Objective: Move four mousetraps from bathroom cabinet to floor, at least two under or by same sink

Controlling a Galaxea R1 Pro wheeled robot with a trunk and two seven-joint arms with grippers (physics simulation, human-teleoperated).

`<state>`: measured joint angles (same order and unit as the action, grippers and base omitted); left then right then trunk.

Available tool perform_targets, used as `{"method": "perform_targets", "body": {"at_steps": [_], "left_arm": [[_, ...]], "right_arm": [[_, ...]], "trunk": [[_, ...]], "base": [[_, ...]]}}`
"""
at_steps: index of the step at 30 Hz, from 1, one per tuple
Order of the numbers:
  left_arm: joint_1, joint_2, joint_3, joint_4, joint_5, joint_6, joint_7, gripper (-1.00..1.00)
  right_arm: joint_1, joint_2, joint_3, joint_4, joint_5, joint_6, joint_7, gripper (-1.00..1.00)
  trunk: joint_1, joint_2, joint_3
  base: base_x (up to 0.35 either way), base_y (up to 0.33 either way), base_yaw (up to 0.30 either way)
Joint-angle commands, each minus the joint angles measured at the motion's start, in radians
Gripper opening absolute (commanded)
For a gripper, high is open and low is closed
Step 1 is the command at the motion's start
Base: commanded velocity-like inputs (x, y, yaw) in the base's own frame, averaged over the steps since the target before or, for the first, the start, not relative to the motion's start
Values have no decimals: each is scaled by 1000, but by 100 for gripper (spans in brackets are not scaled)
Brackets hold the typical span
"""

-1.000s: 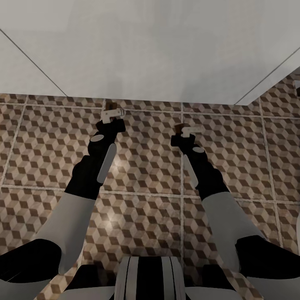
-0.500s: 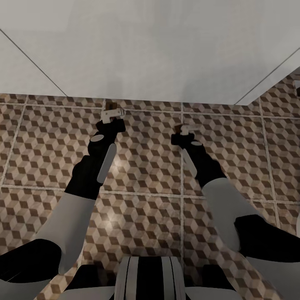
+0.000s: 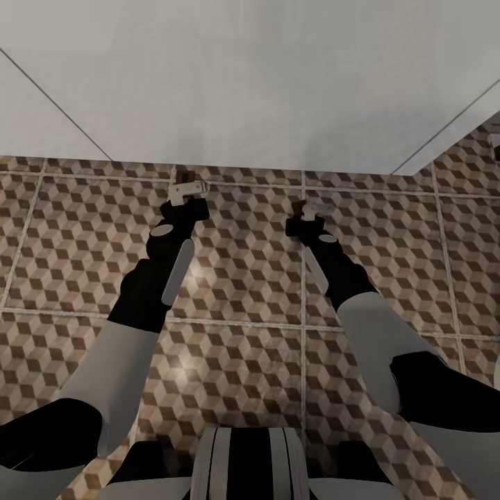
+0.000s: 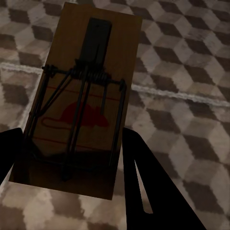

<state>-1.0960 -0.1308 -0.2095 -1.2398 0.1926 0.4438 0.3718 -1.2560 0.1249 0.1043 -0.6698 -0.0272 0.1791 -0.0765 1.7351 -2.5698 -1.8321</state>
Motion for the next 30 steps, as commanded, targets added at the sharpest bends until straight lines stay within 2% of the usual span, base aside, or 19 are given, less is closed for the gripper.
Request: {"method": "perform_targets", "body": {"at_steps": [1, 21, 30], "left_arm": [[-1, 0, -2, -1, 7, 4, 10, -100], [55, 0, -2, 4, 7, 3, 7, -100], [68, 0, -2, 3, 7, 3, 7, -100]], "right_arm": [[0, -1, 4, -2, -5, 5, -5, -100], [0, -2, -1, -15, -1, 8, 18, -100], [-36, -3, -2, -33, 0, 59, 11, -100]], "trunk": [[0, 0, -1], [0, 0, -1], [0, 0, -1]], "base": [[0, 0, 0], [0, 0, 0], [0, 0, 0]]}}
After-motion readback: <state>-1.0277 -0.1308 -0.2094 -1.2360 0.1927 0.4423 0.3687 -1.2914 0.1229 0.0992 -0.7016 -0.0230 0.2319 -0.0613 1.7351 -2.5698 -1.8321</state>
